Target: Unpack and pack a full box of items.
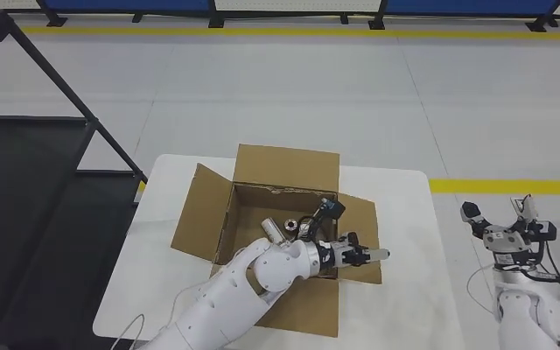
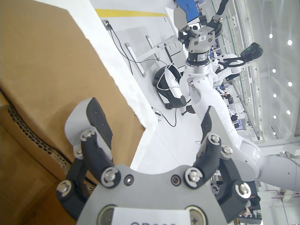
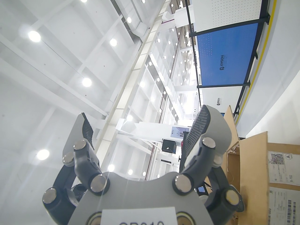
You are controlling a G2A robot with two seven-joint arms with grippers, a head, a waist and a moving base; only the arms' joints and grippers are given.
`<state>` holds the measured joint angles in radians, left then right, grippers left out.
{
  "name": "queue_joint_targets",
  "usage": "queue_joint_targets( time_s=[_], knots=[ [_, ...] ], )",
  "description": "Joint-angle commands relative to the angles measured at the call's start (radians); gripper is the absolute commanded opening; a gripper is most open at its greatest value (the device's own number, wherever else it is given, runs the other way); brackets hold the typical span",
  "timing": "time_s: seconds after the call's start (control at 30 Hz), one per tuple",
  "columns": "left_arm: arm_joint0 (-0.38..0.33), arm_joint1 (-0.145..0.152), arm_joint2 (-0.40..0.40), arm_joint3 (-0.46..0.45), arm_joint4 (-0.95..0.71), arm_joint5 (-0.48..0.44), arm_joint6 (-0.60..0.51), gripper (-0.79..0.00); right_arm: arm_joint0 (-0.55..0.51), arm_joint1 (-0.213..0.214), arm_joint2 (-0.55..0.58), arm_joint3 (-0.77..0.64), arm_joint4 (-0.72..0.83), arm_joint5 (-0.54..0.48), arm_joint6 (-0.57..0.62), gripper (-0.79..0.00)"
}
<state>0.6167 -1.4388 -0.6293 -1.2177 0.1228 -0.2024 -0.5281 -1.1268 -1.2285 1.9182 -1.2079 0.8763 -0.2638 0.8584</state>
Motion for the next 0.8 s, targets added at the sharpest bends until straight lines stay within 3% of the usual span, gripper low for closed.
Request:
queue_joint_targets(
  time_s=[0.0,0.23,0.4,0.53,0.77],
  knots=[
    [-0.011,-0.009,0.003,0.025,-0.011,0.008,-0.008,0.000,0.004,0.001,-0.011,0.001,-0.009,0.000,-0.005,0.000],
    [-0.019,-0.020,-0.018,0.029,0.001,-0.010,-0.002,0.000,0.006,0.002,-0.033,-0.014,-0.014,-0.008,-0.021,0.000],
    [0.040,0.014,-0.122,-0.099,0.029,-0.056,0.016,0.000,0.004,0.001,-0.055,-0.065,-0.033,-0.029,-0.032,0.000],
    [0.165,0.072,-0.290,-0.300,0.090,-0.055,-0.018,0.000,0.001,-0.001,-0.091,-0.143,-0.075,-0.048,-0.051,0.000],
    [0.524,0.160,-0.686,-0.684,0.123,-0.068,-0.056,0.000,0.011,-0.007,-0.227,-0.312,-0.247,-0.070,-0.083,0.000]
  ],
)
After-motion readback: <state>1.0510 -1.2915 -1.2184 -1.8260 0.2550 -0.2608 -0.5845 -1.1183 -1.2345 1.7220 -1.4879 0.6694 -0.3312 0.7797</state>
